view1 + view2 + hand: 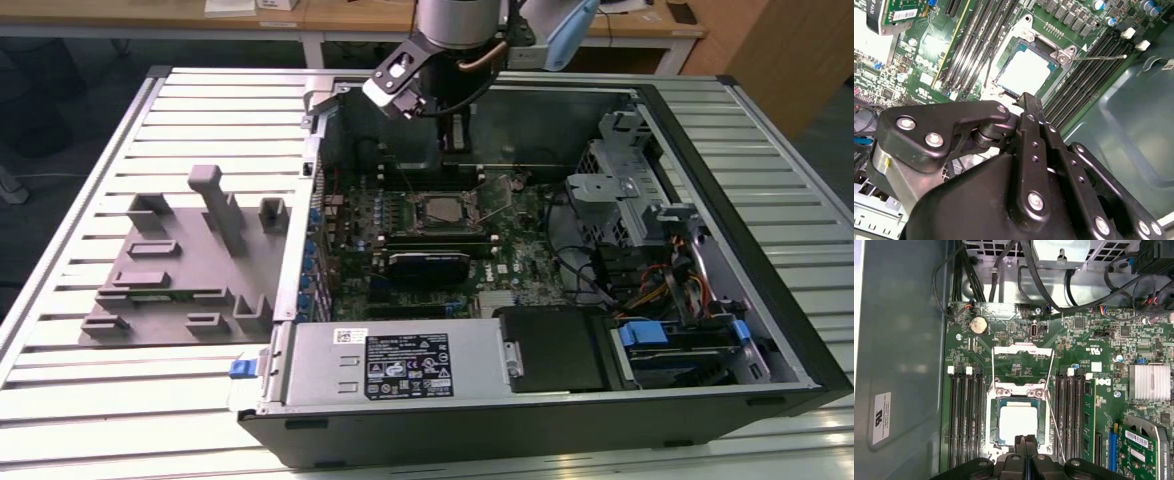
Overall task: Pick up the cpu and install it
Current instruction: 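Close the cpu cover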
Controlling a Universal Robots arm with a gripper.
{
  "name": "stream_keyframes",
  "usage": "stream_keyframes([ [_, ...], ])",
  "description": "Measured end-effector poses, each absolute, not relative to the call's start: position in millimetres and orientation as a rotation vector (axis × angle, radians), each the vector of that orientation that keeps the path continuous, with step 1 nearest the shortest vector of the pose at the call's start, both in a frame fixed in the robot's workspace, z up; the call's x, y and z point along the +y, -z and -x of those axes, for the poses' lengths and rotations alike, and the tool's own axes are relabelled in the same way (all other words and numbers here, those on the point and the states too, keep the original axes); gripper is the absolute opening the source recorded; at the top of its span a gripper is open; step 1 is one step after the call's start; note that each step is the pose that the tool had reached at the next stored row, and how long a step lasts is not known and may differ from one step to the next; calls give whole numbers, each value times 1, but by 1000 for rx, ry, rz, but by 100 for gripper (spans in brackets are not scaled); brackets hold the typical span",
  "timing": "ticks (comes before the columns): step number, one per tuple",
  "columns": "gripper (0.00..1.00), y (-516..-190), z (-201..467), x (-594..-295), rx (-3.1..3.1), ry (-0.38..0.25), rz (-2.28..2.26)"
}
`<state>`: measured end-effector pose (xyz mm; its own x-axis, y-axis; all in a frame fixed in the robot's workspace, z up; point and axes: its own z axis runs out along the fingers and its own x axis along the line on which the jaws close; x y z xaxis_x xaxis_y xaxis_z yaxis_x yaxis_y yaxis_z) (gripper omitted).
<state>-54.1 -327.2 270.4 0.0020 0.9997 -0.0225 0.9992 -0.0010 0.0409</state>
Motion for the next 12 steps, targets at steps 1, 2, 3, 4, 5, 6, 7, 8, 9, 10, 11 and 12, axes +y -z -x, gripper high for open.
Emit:
stream_keyframes([
  [1, 11, -271, 54, -327, 2188, -20, -2191],
  [2, 11, -271, 54, -327, 2188, -19, -2191],
  [3, 11, -271, 53, -327, 2188, -19, -2191],
  [4, 11, -271, 52, -327, 2188, -19, -2191],
  [5, 11, -271, 50, -327, 2188, -19, -2191],
  [6, 11, -271, 48, -327, 2188, -19, -2191],
  [7, 11, -271, 45, -327, 2188, -19, -2191],
  [8, 11, -271, 42, -327, 2188, -19, -2191],
  [9, 11, -271, 39, -327, 2188, -19, -2192],
  [10, 11, -271, 36, -327, 2189, -18, -2192],
  [11, 11, -271, 33, -327, 2189, -18, -2192],
  [12, 11, -270, 29, -327, 2189, -17, -2192],
])
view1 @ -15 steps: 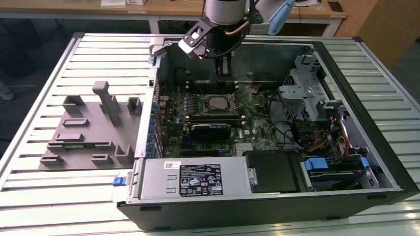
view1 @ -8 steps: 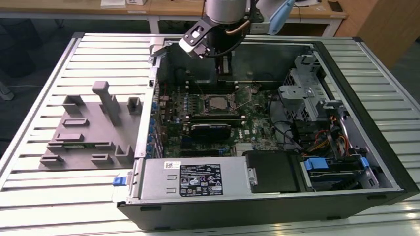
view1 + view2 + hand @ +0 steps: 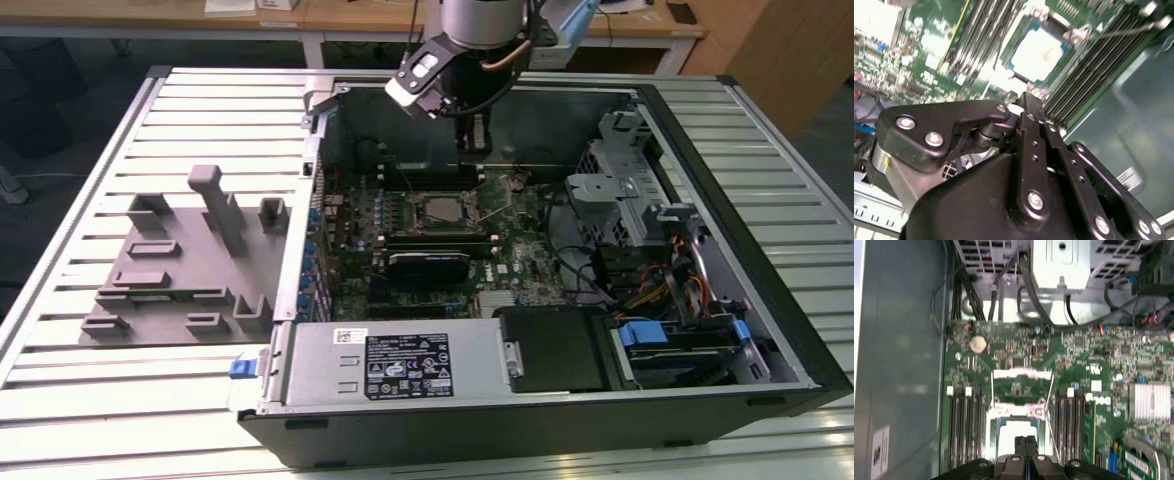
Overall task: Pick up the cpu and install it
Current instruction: 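Close the cpu cover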
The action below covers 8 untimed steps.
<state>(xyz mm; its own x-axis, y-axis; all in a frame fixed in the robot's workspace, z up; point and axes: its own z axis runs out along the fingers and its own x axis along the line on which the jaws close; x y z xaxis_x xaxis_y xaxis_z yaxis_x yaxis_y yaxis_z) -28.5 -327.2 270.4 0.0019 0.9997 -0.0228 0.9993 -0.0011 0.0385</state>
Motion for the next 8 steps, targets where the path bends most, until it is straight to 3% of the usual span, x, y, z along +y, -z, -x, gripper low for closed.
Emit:
stream_keyframes([
  [8, 11, -269, -7, -327, 2195, -6, -2198],
])
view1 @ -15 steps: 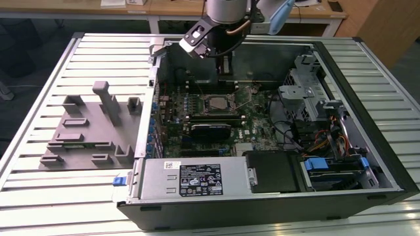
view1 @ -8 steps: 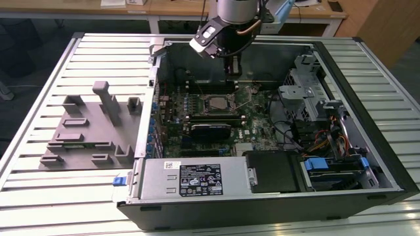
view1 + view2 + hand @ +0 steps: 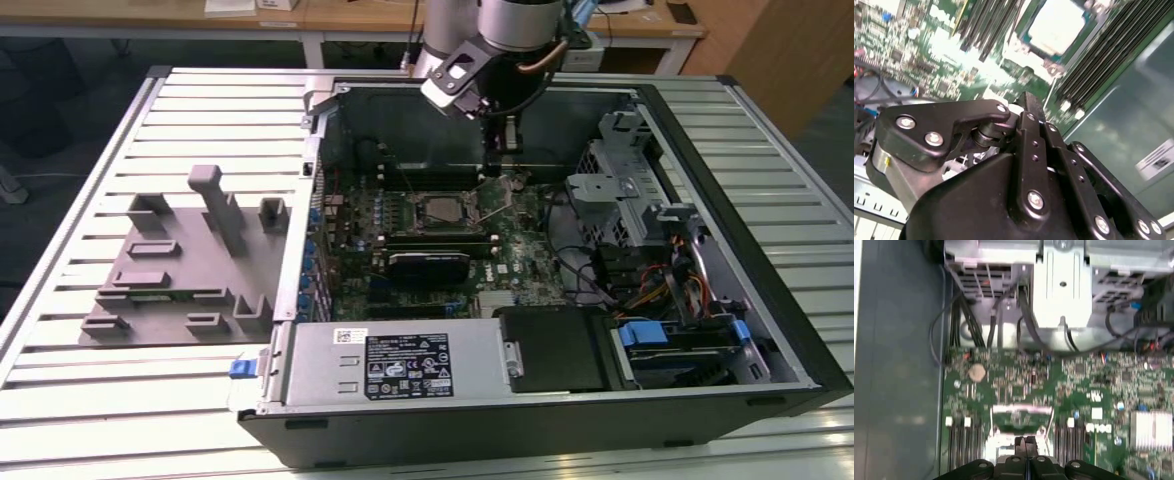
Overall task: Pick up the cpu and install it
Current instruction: 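Close the cpu cover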
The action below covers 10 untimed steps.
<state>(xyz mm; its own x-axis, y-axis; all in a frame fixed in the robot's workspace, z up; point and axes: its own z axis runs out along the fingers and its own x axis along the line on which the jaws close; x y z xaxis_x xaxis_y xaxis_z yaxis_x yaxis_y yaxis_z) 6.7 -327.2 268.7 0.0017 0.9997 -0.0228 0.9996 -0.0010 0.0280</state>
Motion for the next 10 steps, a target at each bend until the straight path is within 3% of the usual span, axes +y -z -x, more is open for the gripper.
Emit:
stream_keyframes([
  [10, 11, -263, -40, -327, 2201, 9, -2203],
])
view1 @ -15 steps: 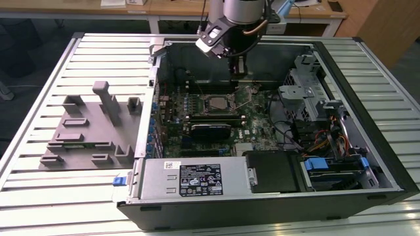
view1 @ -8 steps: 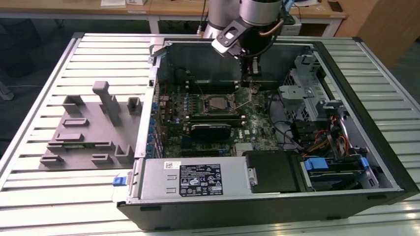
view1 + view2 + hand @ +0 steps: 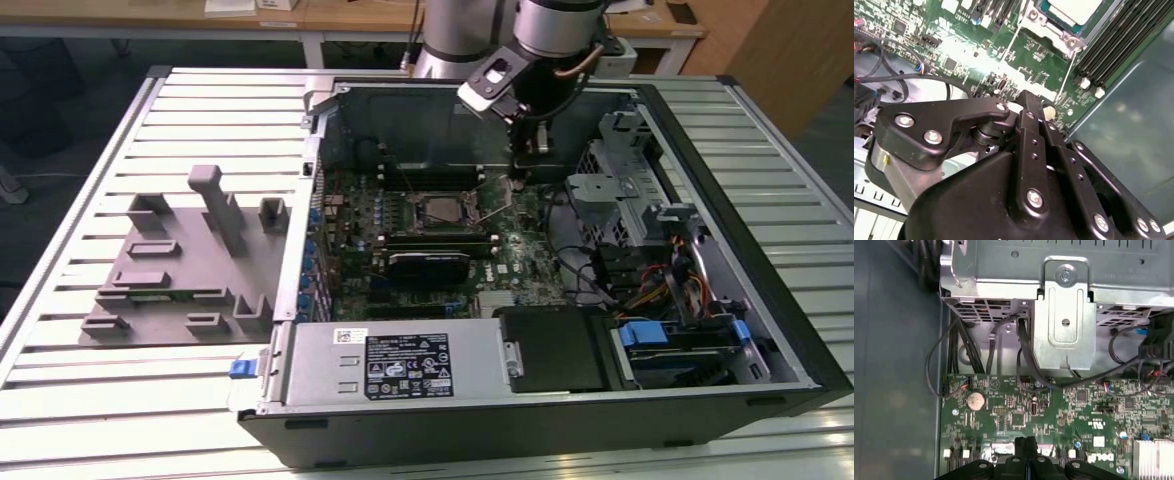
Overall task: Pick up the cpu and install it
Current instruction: 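Close the cpu cover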
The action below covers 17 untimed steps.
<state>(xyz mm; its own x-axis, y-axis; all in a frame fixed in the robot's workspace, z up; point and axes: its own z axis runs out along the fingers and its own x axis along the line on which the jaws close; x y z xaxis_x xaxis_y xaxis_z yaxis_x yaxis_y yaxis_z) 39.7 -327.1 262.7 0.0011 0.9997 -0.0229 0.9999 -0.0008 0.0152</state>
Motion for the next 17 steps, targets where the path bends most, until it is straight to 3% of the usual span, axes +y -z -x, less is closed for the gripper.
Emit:
stream_keyframes([
  [17, 11, -240, -54, -326, 2209, 14, -2198],
])
